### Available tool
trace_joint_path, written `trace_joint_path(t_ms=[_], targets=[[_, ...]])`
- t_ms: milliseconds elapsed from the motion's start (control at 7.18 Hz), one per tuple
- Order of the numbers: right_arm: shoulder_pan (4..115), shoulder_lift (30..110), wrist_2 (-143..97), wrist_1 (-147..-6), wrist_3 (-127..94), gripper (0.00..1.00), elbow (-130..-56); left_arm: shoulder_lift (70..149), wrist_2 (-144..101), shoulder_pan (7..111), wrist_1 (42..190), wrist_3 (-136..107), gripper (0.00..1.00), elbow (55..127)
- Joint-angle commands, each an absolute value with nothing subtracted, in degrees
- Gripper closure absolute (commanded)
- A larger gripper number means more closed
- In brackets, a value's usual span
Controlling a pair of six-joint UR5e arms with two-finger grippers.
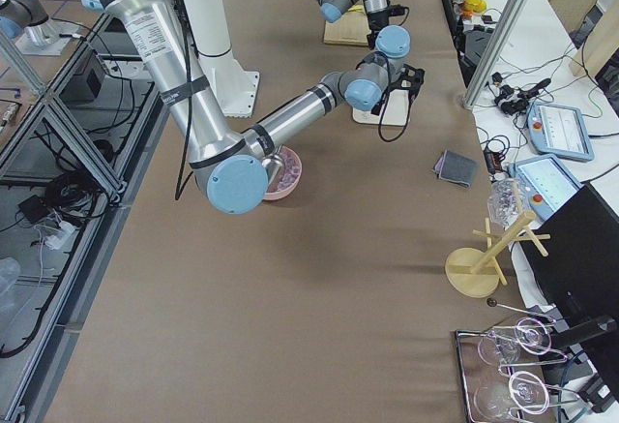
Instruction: Stack pink bowl on green and place spoon
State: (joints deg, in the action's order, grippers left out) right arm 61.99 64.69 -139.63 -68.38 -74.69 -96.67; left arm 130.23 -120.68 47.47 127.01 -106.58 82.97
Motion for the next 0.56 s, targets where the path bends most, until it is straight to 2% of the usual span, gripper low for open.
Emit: trace_joint_path(t_ms=[0, 278, 418], targets=[[66.9, 71.0, -140.2, -68.4, -64.8, 0.0, -97.7, 115.4, -131.1, 56.6, 126.8, -96.4, 0.02, 94.2], [72.1, 77.6, -140.9, -68.5, -50.5, 0.0, -97.1, 99.8, -134.0, 61.2, 127.0, -75.4, 0.02, 100.3], [74.4, 80.7, -140.7, -68.6, -44.2, 0.0, -96.8, 94.6, -136.4, 66.0, 126.8, -61.5, 0.02, 100.2]])
